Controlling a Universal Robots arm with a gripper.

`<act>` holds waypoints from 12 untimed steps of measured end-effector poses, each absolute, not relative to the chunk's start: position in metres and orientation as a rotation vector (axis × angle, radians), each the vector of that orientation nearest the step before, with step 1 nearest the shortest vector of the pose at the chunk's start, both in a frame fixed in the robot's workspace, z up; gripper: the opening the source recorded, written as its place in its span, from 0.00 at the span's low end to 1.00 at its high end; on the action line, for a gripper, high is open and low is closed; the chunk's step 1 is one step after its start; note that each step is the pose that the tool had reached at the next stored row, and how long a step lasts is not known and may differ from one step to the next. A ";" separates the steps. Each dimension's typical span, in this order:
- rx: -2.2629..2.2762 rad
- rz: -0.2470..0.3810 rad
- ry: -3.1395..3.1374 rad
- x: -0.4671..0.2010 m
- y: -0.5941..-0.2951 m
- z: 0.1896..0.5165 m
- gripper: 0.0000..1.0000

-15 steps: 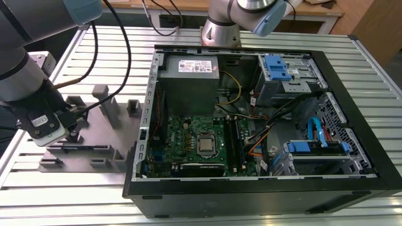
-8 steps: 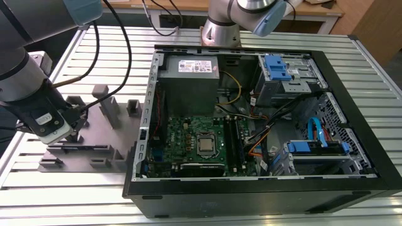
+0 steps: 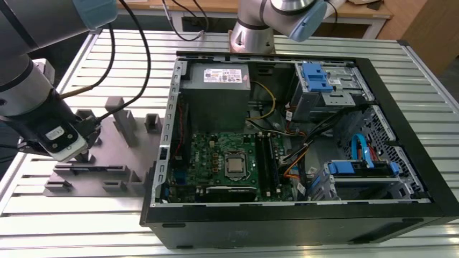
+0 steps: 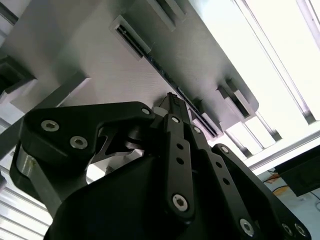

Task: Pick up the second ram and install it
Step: 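Pick up the second ram and move it above second insertion slot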

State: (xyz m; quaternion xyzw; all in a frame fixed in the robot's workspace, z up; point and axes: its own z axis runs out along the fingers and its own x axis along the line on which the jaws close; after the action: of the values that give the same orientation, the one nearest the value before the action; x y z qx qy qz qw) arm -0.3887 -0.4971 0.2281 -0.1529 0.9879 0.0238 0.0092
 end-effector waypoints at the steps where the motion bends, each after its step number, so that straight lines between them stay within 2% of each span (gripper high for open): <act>1: -0.495 0.075 3.083 -0.389 -0.497 0.228 0.07; 12: -0.667 0.076 3.053 -0.389 -0.497 0.228 0.07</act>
State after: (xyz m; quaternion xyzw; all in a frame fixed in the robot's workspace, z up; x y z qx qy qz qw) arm -0.3887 -0.4971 0.2280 -0.2134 0.9766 0.0244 0.0077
